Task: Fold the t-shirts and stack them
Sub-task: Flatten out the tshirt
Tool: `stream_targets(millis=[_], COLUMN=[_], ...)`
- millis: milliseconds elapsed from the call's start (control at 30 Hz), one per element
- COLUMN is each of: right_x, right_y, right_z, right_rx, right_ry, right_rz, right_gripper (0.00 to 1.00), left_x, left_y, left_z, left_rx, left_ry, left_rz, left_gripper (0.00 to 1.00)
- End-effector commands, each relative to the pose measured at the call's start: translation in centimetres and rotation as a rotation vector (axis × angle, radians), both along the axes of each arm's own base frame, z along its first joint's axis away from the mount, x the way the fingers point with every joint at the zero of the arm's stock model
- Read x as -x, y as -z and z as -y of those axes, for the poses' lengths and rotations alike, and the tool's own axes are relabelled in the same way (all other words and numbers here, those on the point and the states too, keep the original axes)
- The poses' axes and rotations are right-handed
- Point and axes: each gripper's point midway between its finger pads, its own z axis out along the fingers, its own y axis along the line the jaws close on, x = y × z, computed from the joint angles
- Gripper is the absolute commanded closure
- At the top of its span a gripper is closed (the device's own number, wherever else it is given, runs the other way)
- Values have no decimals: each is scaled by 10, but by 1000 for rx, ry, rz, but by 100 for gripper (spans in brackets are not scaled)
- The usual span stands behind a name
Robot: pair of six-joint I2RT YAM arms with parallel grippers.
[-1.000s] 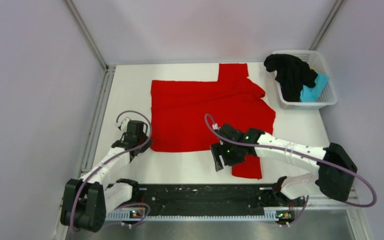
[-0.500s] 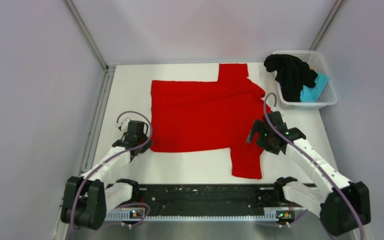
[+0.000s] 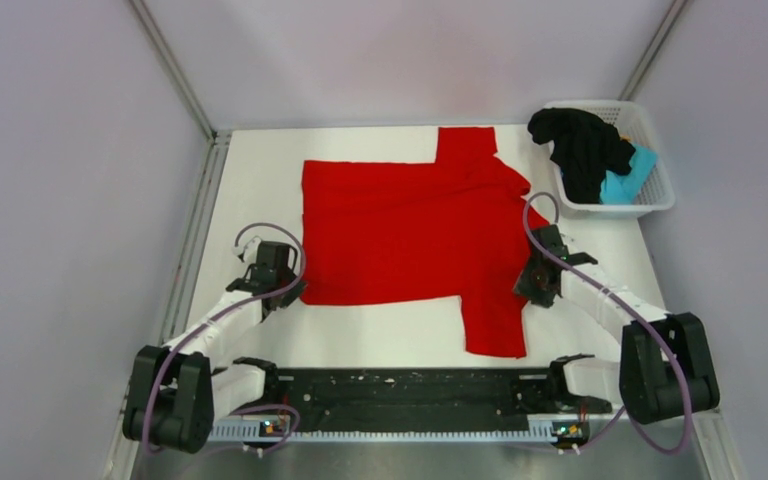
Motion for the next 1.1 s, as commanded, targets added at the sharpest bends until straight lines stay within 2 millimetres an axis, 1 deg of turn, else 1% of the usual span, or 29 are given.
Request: stream_targets(millis=[0, 33, 167, 200, 267, 333, 400, 433, 533, 567, 633, 667, 700, 733, 767, 800, 833, 900, 967, 1033, 1067], right_x=[-9, -10, -23, -26, -31, -31, -26, -15, -4, -5, -9, -9, -10, -10, -11, -12, -12, -15, -17, -13, -10], right_y=[11, 11, 3, -1, -13, -28, -45, -51, -73, -76, -75, -73, -71, -70, -71, -73, -76, -85, -92, -101, -110], right_z=[2, 3, 1, 2, 6, 14, 32, 43, 65, 67, 64, 64, 65, 67, 69, 71, 72, 65, 50, 31, 21], right_rx=[4, 8, -6, 1, 31, 84, 181, 235, 354, 361, 348, 353, 361, 373, 386, 397, 399, 354, 263, 154, 95], right_ry=[24, 25, -4, -16, -37, -49, -31, -7, 82, 94, 74, 76, 80, 85, 97, 110, 121, 109, 56, -14, -48], right_rz=[29, 34, 76, 82, 89, 83, 55, 13, -8, 0, 11, 3, -5, -13, -15, -12, -5, 37, 94, 151, 202], right_gripper=[67, 72, 98, 100, 100, 100, 100, 100, 100, 100, 100, 92, 76, 63, 51, 43, 37, 33, 31, 30, 24], left_x=[-10, -10, -9, -9, -9, -8, -9, -9, -9, -10, -11, -11, -11, -11, -11, -11, -11, -11, -11, -11, -10], left_y=[-9, -9, -9, -9, -9, -9, -10, -10, -9, -9, -9, -8, -8, -7, -7, -7, -7, -7, -7, -7, -7], left_z=[0, 0, -3, -4, -5, -7, -7, -8, -10, -10, -9, -9, -9, -9, -9, -9, -8, -7, -7, -6, -5], left_rx=[-3, -5, -18, -23, -29, -34, -38, -41, -50, -50, -50, -51, -50, -50, -51, -50, -49, -45, -40, -35, -31], left_ry=[3, 1, -8, -10, -13, -16, -18, -21, -27, -26, -23, -22, -22, -22, -21, -21, -21, -20, -18, -16, -17], left_rz=[40, 42, 41, 39, 40, 38, 40, 40, 37, 36, 31, 28, 25, 22, 21, 21, 20, 22, 20, 20, 22], left_gripper=[100, 100, 100, 100, 100, 100, 100, 100, 100, 100, 100, 100, 100, 100, 100, 100, 100, 100, 100, 100, 100])
